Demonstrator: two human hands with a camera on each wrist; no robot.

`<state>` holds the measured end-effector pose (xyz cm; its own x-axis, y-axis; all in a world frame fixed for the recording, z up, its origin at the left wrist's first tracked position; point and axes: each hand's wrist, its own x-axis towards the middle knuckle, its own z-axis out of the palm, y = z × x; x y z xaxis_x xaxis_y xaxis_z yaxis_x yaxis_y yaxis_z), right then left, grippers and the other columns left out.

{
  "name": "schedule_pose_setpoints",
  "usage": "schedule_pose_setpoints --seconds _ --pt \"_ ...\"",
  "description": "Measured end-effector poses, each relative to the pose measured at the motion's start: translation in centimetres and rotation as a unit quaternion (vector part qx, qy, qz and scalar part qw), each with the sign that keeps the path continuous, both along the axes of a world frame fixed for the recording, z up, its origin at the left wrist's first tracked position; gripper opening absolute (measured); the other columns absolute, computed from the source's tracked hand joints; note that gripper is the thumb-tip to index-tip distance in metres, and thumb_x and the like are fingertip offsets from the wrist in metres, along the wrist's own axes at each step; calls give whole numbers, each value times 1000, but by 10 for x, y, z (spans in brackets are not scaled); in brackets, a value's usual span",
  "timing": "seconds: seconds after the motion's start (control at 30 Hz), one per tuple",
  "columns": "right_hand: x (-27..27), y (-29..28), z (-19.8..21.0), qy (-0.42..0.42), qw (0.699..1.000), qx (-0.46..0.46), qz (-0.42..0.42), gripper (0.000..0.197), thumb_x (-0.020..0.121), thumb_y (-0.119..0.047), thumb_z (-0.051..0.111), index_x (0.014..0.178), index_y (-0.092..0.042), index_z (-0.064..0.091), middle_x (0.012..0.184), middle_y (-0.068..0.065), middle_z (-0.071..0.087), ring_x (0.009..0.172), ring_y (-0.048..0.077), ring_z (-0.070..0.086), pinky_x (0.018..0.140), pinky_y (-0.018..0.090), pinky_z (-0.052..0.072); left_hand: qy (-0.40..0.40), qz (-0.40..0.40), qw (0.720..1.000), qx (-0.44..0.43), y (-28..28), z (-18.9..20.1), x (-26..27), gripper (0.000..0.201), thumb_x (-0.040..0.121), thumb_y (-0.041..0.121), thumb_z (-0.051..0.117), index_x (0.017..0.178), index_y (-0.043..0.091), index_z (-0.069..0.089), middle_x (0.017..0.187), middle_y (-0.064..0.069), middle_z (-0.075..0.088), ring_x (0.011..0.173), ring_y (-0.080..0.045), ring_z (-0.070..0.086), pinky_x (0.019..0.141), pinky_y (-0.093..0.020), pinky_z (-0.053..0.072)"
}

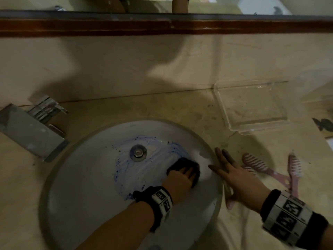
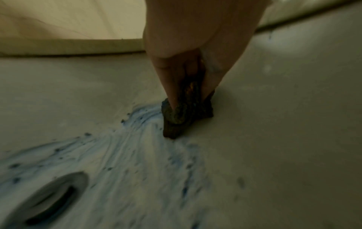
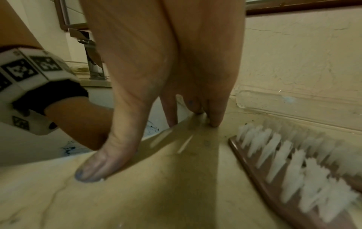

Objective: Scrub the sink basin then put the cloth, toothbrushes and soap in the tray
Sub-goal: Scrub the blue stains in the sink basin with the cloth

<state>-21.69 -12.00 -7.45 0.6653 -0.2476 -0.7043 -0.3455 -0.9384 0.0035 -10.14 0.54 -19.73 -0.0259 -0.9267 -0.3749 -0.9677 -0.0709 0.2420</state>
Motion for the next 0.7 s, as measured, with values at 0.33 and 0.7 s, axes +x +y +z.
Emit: schedule_pose_setpoints --seconds 0.33,0.7 --pt "-3 -2 0 -11 1000 6 -1 97 75 -42 69 149 -28 9 143 8 -42 129 21 -35 113 38 32 75 120 987 -74 20 -5 28 42 91 10 51 132 16 57 129 -8 64 110 -19 66 92 -24 51" --pt "-2 -1 -1 -4 1000 -2 5 93 80 -38 66 150 -30 5 141 9 -44 129 24 -36 114 40 31 177 90 980 3 3 20 -18 52 99 14 42 149 21 28 146 -11 45 121 -34 52 102 -41 41"
